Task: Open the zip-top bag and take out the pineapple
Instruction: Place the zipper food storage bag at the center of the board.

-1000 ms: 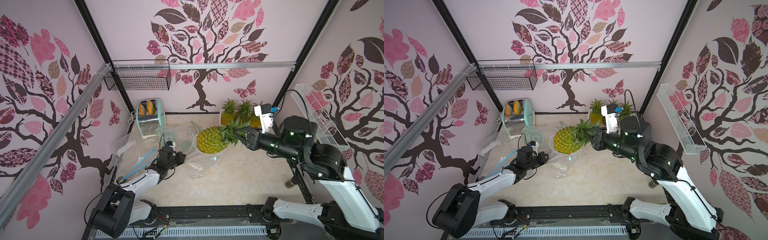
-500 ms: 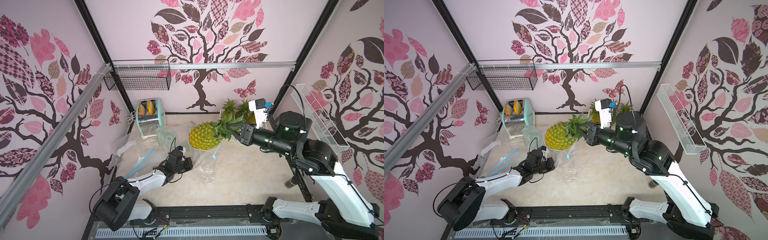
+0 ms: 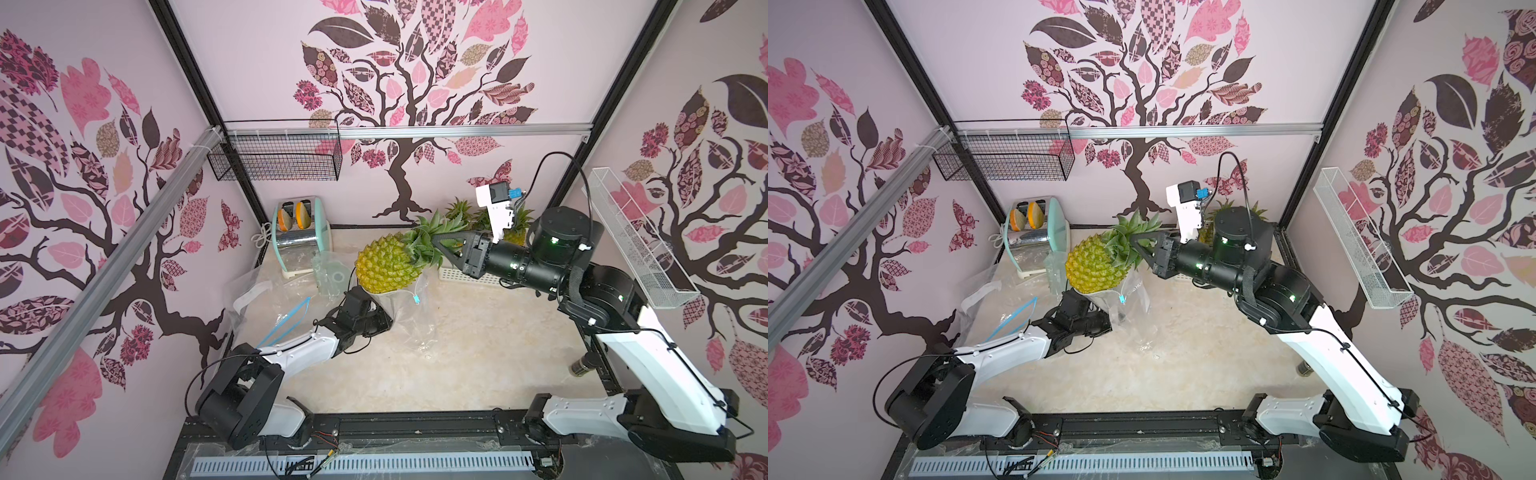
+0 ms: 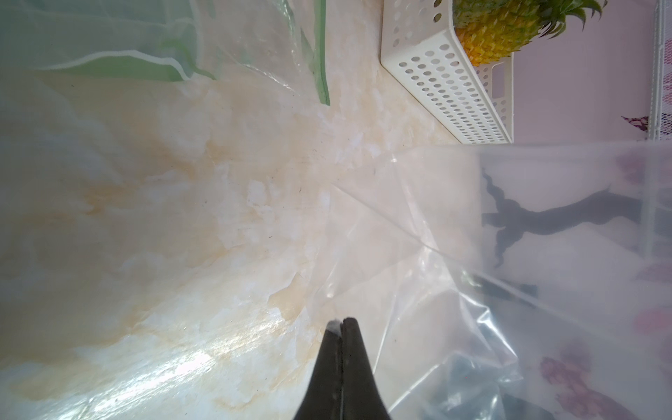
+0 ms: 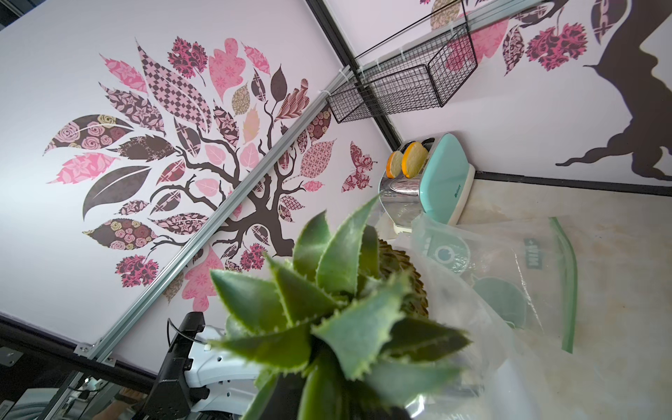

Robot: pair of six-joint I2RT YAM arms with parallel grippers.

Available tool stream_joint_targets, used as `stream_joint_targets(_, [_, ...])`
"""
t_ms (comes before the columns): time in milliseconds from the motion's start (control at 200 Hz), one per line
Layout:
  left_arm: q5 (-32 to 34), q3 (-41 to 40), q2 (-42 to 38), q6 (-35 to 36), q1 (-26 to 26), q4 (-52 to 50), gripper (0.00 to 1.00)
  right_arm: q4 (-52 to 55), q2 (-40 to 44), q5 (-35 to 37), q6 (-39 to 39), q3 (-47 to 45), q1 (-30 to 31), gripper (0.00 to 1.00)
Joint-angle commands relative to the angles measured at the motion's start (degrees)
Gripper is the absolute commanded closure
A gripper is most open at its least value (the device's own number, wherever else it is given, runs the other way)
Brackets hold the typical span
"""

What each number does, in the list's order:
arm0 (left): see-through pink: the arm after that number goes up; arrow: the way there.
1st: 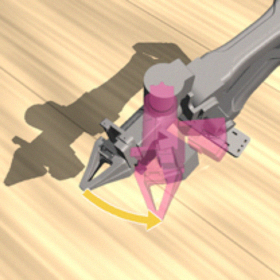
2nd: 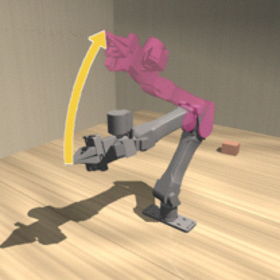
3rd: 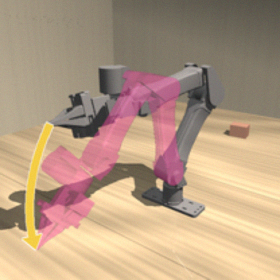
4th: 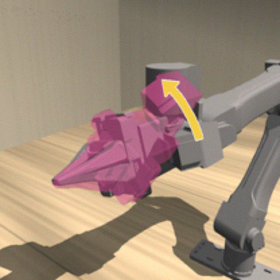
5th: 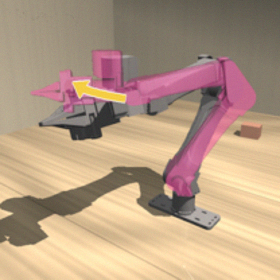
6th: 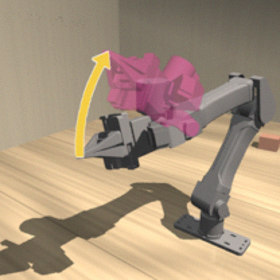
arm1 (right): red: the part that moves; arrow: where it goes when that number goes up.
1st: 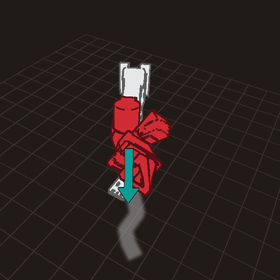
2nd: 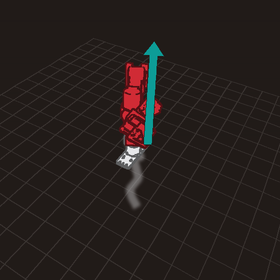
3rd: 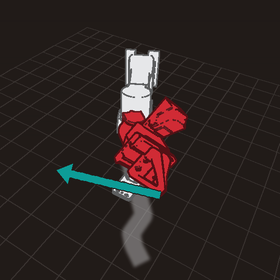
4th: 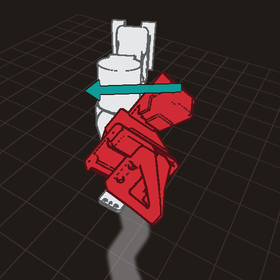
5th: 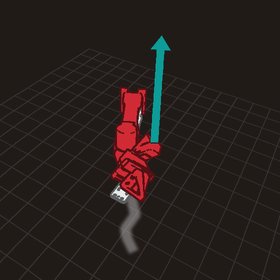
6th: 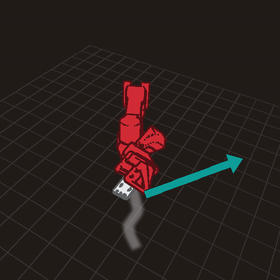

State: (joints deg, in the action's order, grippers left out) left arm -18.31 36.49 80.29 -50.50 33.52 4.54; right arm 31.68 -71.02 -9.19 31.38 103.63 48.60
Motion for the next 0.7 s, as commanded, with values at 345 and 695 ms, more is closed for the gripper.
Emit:
stream_joint_targets(345, [-3.4, 3.8, 8.4, -0.3, -1.3, 1.7, 1.00, -12.5, 1.3, -5.7, 0.2, 6.8, -0.1, 1.00])
stream_joint_targets(695, [-9.0, 15.3, 3.5, 1.9, -13.2, -3.3, 1.00, -3.3, 3.8, -3.7, -2.0, 7.8, -0.2, 1.00])
